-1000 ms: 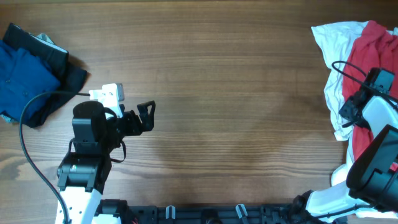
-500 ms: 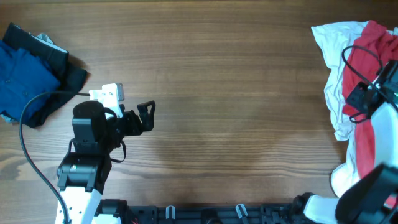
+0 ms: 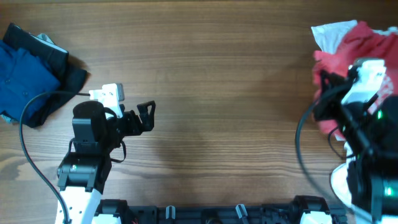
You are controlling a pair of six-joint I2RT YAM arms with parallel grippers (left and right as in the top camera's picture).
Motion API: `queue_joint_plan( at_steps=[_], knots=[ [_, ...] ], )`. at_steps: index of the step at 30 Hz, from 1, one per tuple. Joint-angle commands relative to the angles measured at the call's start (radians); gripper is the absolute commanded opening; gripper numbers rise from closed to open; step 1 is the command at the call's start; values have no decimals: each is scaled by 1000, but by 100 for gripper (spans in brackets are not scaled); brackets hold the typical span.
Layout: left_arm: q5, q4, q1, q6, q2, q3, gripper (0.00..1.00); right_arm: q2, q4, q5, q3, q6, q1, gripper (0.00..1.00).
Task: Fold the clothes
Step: 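Drag the red t-shirt leftward toward the table center with the right gripper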
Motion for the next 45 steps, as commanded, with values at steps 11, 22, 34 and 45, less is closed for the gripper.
queue_joint_plan(
  at_steps=[11, 22, 34, 45],
  knots=[
    [13, 3, 5, -6, 1, 23, 100, 290, 69, -249, 18, 67, 388, 4],
    [13, 3, 5, -6, 1, 23, 100, 733, 521, -61, 18, 182, 682, 5],
    [13, 3, 5, -6, 1, 23, 100, 867, 632, 216, 19, 186, 696, 87],
    [46, 70, -25, -40, 74, 23, 100, 459, 271, 292, 33, 141, 416, 99]
  ],
)
